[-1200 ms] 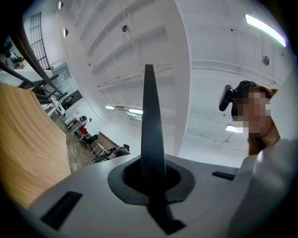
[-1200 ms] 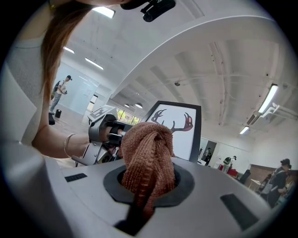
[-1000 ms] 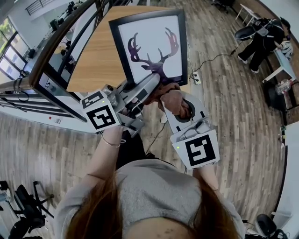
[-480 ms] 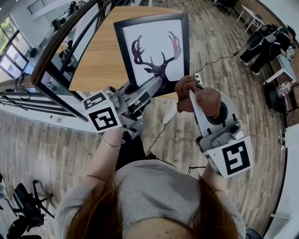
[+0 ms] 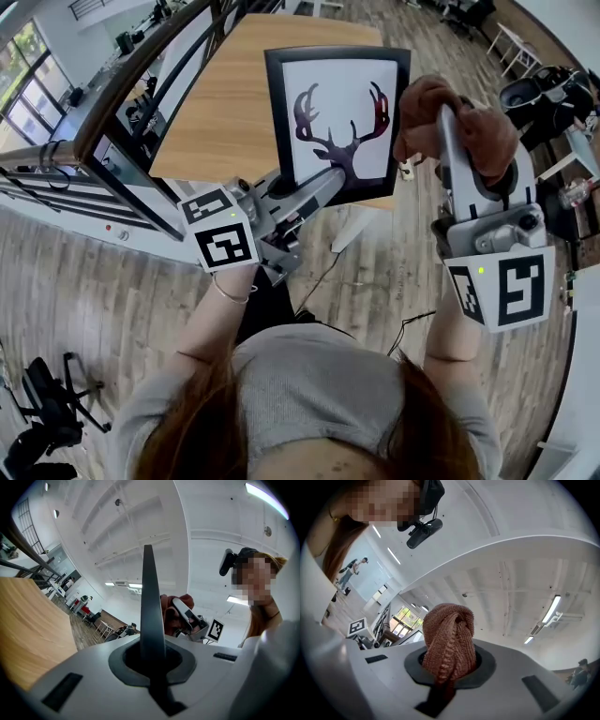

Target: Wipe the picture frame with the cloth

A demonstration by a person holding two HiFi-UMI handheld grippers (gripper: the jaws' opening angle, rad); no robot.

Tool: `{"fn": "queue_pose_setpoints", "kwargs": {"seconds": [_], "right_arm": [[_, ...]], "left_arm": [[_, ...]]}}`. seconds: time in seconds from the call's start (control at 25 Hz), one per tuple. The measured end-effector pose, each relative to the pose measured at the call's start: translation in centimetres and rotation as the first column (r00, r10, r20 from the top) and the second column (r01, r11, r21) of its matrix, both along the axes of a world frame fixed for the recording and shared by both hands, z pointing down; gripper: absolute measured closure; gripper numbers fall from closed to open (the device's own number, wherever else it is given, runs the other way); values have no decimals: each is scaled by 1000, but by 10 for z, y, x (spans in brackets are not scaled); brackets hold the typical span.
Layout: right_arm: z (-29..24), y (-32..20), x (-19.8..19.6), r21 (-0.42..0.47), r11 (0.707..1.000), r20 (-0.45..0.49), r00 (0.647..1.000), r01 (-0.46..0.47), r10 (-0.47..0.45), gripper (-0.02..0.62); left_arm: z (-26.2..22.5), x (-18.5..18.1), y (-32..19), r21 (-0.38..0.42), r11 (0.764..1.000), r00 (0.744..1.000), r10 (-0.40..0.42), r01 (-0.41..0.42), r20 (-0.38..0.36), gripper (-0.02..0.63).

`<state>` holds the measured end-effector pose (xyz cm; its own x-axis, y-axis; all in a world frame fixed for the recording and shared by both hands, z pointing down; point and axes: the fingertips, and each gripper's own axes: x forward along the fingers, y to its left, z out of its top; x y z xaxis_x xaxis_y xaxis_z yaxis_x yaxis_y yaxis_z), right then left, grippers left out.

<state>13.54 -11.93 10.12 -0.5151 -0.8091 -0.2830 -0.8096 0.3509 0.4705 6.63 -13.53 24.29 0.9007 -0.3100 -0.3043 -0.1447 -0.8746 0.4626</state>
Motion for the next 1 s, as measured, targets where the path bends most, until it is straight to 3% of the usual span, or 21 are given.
{"fn": "queue_pose_setpoints", "kwargs": {"seconds": [0.44,0.64,1.0], "right_arm": [[-8,-48,-24,28,999,-40,998,-39,41,549],[-7,-52,-23,17,1000,-18,1000,-11,11,549],[10,-48,-24,-13,1000,-26,999,22,-22,549]], "left_arm": [[-8,-3,9,59,997,998,52,-54,25,588],[-10,-3,12,67,994,997,81,-82,7,588],[-13,-3,12,60,997,998,59,-57,-20,588]]}}
